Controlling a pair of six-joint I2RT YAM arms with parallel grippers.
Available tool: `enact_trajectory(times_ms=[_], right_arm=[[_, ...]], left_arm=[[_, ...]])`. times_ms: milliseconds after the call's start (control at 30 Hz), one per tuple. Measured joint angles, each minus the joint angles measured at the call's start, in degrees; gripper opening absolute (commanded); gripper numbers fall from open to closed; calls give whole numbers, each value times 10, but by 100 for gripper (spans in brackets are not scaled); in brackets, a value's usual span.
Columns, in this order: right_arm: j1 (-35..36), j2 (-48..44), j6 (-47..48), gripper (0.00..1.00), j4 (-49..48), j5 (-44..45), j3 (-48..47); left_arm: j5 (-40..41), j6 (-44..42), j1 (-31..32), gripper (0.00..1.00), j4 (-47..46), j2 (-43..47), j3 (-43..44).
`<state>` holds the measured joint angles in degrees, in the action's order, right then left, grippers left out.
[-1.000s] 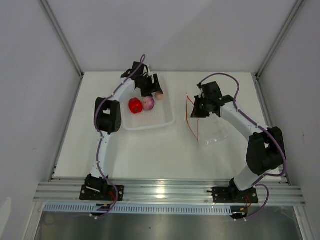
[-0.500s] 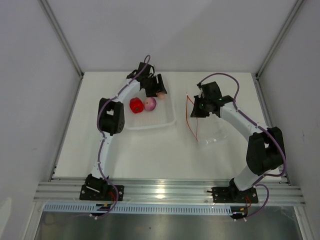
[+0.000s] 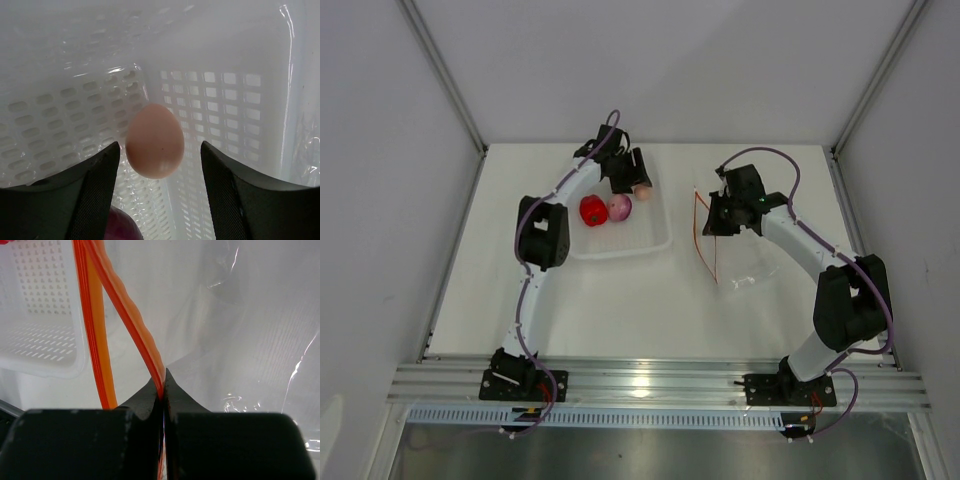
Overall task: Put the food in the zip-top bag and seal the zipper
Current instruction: Pick up the fake food from the bin.
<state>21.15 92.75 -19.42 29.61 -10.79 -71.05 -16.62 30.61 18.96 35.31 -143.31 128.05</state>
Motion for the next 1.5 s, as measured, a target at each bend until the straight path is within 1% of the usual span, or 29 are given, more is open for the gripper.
enact_trajectory(times_ms=[233,367,500,567,633,733,833,933,967,1000,1033,1067,1133,1167,1233,1333,1500], right_arm=[[0,-1,0,0,-9,0,4],[0,-1,0,0,-12,0,9],[0,-1,-1,0,-12,0,10],[0,-2,-1,0,-12,0,10],[0,-4,-1,0,-12,0,10],[0,-7,-2,0,-13,0,10],[0,-8,-2,0,-14,0,10],[0,-8,-2,0,-17,0,14],[0,-8,-3,0,-17,0,15],[0,-8,-3,0,-17,0,16],[0,-8,-3,0,-17,0,17],[0,-8,-3,0,-17,0,17],[0,-8,-3,0,-17,0,18],[0,-8,-3,0,-17,0,18],[0,-8,-3,0,-17,0,18],[0,-9,-5,0,-17,0,18],[0,-9,-12,0,-17,0,18]], left_arm=[[14,4,0,65,20,-13,27],[27,2,2,62,35,-16,36],[41,-3,6,54,52,-20,44],[46,-7,9,53,60,-25,56],[51,-9,12,49,65,-32,73],[56,-12,15,47,73,-36,83],[56,-17,17,42,76,-37,84],[55,-21,17,31,77,-37,84],[55,-22,17,25,77,-37,84],[53,-22,17,23,76,-37,84],[50,-22,16,20,72,-37,82],[47,-22,16,15,62,-36,75],[39,-20,15,11,33,-23,43],[39,-21,14,5,16,-12,21],[40,-21,14,1,-5,14,-27],[44,-22,14,1,-9,37,-55],[48,-22,14,1,-10,61,-60]])
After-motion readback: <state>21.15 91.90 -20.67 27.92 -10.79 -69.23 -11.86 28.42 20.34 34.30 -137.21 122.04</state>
